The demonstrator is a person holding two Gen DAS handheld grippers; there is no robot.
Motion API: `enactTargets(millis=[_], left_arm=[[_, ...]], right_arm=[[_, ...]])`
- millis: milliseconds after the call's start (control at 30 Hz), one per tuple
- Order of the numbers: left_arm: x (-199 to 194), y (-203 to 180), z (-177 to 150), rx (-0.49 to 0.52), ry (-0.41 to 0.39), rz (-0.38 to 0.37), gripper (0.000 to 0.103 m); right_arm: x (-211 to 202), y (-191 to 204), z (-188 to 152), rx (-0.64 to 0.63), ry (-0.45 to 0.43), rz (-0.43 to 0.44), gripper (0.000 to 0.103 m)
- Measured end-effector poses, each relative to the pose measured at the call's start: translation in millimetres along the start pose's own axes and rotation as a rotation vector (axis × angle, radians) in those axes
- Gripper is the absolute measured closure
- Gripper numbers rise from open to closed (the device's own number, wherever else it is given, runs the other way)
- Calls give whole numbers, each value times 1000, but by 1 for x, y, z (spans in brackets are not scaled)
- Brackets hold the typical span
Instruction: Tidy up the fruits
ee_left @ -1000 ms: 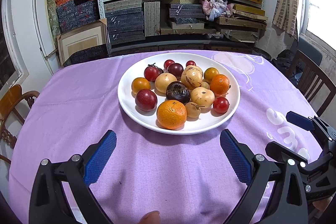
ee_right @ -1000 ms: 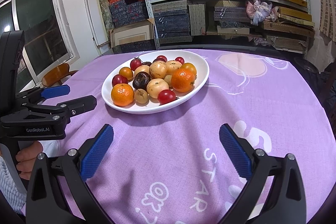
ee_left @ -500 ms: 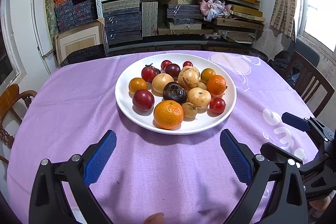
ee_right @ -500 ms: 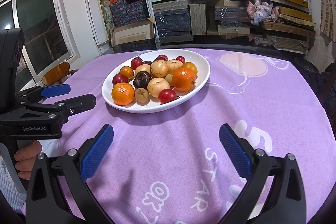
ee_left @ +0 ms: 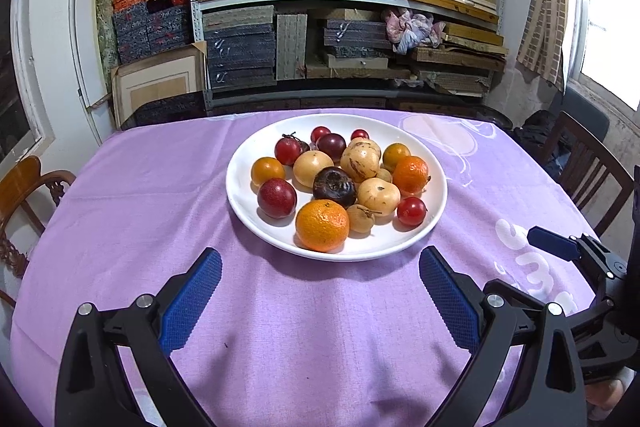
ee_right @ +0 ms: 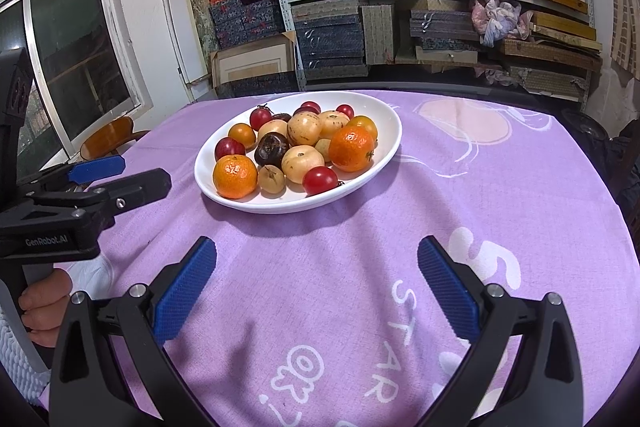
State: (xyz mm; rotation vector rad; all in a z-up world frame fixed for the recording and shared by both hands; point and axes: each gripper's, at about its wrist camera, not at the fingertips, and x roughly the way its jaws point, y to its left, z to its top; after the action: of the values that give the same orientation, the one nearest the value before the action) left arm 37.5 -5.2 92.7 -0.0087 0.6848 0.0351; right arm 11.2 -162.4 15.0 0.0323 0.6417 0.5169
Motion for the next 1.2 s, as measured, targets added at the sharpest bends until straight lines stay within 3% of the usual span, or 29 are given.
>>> enactTargets(millis=[1200], left_arm=[[5, -2, 1, 13, 44, -38, 3]], right_arm=[[-1, -4, 0, 7, -1, -1, 4]])
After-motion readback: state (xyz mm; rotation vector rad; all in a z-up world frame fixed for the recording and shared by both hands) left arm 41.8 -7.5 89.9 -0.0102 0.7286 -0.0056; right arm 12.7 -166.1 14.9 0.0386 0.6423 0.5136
